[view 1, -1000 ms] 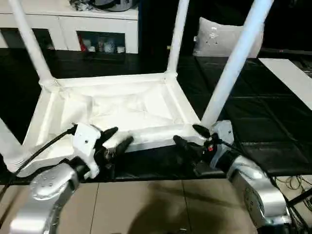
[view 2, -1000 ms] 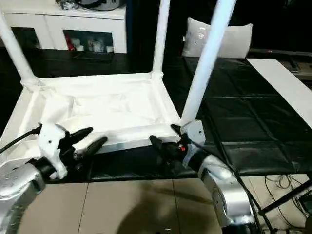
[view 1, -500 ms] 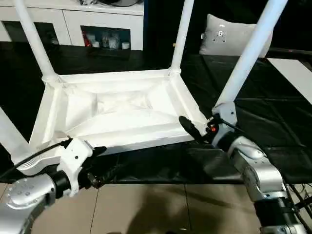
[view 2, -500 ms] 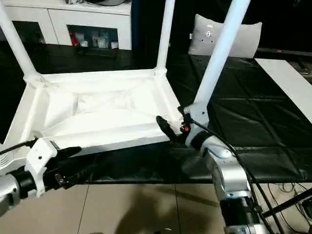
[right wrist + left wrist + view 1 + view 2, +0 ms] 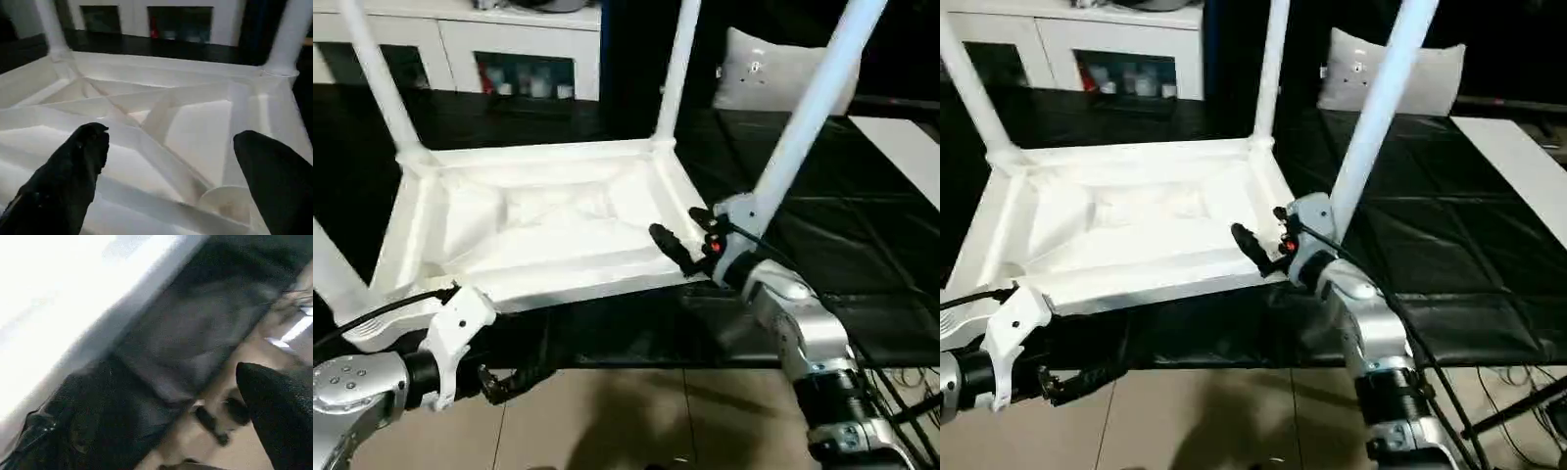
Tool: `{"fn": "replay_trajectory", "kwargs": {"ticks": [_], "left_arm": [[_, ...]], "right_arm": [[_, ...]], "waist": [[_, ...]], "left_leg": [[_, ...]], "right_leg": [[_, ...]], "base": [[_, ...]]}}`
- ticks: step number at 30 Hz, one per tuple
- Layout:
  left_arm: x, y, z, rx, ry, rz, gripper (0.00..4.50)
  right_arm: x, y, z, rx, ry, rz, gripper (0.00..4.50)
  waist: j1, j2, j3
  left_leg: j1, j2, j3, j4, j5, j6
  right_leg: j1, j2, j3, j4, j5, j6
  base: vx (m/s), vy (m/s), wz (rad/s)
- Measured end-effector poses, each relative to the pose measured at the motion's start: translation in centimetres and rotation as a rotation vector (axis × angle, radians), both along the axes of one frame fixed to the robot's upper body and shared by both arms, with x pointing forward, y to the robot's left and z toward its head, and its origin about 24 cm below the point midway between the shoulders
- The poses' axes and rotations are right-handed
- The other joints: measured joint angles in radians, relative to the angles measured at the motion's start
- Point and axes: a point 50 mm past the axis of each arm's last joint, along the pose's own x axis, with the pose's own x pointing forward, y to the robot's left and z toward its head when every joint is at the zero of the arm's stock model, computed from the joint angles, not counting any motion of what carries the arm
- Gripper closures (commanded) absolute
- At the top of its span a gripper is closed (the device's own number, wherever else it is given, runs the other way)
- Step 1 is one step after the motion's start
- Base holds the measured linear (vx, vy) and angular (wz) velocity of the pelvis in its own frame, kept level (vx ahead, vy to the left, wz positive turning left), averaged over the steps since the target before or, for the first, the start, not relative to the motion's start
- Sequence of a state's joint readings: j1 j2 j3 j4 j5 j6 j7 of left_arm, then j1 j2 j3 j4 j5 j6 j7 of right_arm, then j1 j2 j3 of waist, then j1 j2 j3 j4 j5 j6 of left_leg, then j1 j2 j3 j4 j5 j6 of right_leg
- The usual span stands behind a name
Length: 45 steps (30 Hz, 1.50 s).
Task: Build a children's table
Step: Rotate table base
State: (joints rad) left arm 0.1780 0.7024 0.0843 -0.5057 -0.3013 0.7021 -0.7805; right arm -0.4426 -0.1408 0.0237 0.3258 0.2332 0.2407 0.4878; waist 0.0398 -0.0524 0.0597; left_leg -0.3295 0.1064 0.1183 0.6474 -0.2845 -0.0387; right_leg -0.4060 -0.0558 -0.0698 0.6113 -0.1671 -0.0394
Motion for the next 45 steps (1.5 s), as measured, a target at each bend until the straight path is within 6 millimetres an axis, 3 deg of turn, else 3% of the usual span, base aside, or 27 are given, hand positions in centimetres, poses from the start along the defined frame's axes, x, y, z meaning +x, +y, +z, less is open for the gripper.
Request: {"fn": "replay_trajectory", "kwargs": {"ticks": [6,11,16,19,22,28,33,37,45], "left_arm": [[2.2,1.2,1.3,0.103,-0.084,0.071,0.03],[2.7,2.5,-0.3,0.143,-0.079,0.105,0.03],[4.4,1.8,-0.7,0.114,-0.137,0.077,0.03],[5.5,1.5,-0.9,0.123,-0.164,0.059,0.03],[6.5,1.3,-0.8,0.123,-0.211,0.073,0.03],[8.7,0.4,-1.6,0.105,-0.289,0.156,0.03],[9.5,-1.9,-1.3,-0.030,-0.359,0.162,0.03],[9.3,-3.6,0.4,-0.193,-0.437,0.168,0.03],[6.4,-2.0,0.1,-0.208,-0.488,0.347,0.03]], "right_arm": [[1.3,-1.0,0.1,0.029,0.016,-0.112,0.00],[2.5,-3.3,-0.1,0.020,0.037,-0.266,0.00],[3.3,-5.2,-0.4,0.001,0.043,-0.353,0.00],[3.5,-7.2,-0.5,-0.030,0.047,-0.415,0.00],[3.5,-8.5,-0.4,-0.038,0.043,-0.458,0.00],[3.4,-10.0,-0.3,-0.060,0.017,-0.506,0.00],[3.5,-9.5,-0.1,-0.051,-0.008,-0.469,0.00],[3.4,-7.7,0.3,-0.032,-0.034,-0.405,0.00],[1.5,-5.7,-0.4,-0.018,-0.020,-0.318,0.00]], "waist": [[0.002,0.000,0.000],[0.017,-0.001,0.000],[0.035,-0.001,0.000],[0.054,0.001,0.001],[0.059,0.001,0.001],[0.064,0.001,0.001],[0.050,0.001,0.001],[0.038,0.001,0.001],[0.037,0.001,0.001]], "left_leg": [[-0.001,0.000,0.000,0.000,0.003,-0.001],[-0.001,0.000,0.001,0.000,0.005,0.004],[-0.002,0.002,0.005,0.000,0.008,0.002],[-0.001,0.010,0.016,0.000,0.013,0.001],[-0.002,0.025,0.038,-0.005,0.021,0.000],[-0.003,0.030,0.043,-0.005,0.025,-0.001],[-0.006,0.031,0.046,-0.007,0.025,-0.001],[-0.007,0.033,0.049,-0.011,0.025,-0.002],[-0.008,0.034,0.050,-0.016,0.025,-0.003]], "right_leg": [[0.000,0.000,0.000,0.001,0.001,-0.001],[0.000,-0.001,-0.001,0.000,0.001,-0.001],[0.001,-0.003,-0.001,0.001,0.001,-0.002],[0.001,-0.003,-0.001,0.001,0.002,-0.003],[0.001,-0.003,0.000,0.001,0.002,-0.003],[0.001,-0.003,-0.001,0.002,0.002,-0.002],[0.001,-0.003,-0.001,0.001,0.001,-0.002],[-0.002,-0.002,-0.001,0.001,0.001,-0.002],[-0.004,-0.001,-0.001,0.000,-0.004,-0.002]], "base": [[0.000,0.000,0.00],[0.000,0.000,0.00],[0.000,0.000,0.00],[0.000,0.000,0.00],[-0.001,-0.005,0.06],[0.000,0.000,0.00],[0.000,0.000,0.00],[0.000,0.000,0.00],[0.000,0.000,0.00]]}}
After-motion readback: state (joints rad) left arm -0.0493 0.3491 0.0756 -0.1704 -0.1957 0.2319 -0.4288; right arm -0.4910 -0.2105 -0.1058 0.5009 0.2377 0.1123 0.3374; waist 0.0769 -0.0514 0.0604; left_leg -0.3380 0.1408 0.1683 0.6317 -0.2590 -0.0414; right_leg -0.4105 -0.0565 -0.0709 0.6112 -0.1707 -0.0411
